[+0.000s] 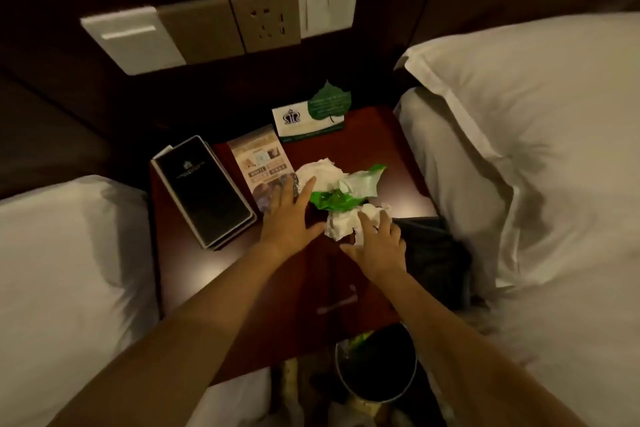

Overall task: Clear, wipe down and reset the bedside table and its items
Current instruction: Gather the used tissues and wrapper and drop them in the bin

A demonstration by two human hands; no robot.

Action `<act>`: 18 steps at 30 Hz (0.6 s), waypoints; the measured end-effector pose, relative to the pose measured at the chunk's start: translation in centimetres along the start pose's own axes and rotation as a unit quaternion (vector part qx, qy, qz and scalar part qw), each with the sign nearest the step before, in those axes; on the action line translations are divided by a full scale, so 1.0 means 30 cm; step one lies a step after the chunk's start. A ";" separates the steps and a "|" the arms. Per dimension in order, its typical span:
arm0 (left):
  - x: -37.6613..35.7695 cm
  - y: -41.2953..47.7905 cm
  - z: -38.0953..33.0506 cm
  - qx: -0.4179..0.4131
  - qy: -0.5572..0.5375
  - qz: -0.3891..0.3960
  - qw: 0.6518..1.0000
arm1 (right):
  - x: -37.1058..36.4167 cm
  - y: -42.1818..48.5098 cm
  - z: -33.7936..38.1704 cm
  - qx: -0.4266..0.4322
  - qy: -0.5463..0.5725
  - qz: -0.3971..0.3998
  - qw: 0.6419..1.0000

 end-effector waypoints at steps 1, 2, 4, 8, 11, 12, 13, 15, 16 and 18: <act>0.001 0.035 -0.008 -0.007 0.007 -0.009 1.000 | -0.001 0.025 0.000 -0.002 -0.001 -0.009 1.000; 0.008 0.063 -0.017 -0.013 0.010 -0.017 1.000 | 0.003 0.046 0.001 -0.004 -0.010 -0.026 1.000; 0.006 0.128 -0.029 -0.022 0.007 -0.011 1.000 | -0.001 0.089 0.009 -0.004 -0.031 -0.040 0.999; -0.047 0.220 -0.059 -0.037 0.014 0.006 0.999 | -0.024 0.148 0.021 -0.016 -0.052 -0.045 0.997; -0.074 0.262 -0.065 -0.025 0.022 0.014 0.999 | -0.012 0.156 0.039 -0.023 -0.067 -0.084 0.994; -0.081 0.268 -0.066 -0.020 0.036 0.011 0.999 | -0.014 0.158 0.044 -0.020 -0.068 -0.095 0.993; -0.083 0.272 -0.067 -0.015 0.051 0.005 0.999 | -0.013 0.158 0.048 -0.019 -0.070 -0.103 0.992; -0.081 0.276 -0.073 -0.012 0.078 -0.010 0.997 | -0.011 0.156 0.059 -0.008 -0.075 -0.122 0.990; -0.080 0.277 -0.077 -0.013 0.090 -0.019 0.996 | -0.011 0.157 0.064 0.000 -0.076 -0.130 0.989; -0.075 0.276 -0.088 -0.017 0.110 -0.034 0.993 | -0.018 0.152 0.081 0.020 -0.077 -0.136 0.988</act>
Point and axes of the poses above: each hand's wrist, its own y-axis towards the middle knuckle, its own x-axis out of the back of the hand, z = x × y, the point moved 10 cm from there along y, towards the middle knuckle, and after that the axes turned 10 degrees about z, right-handed, at the moved point
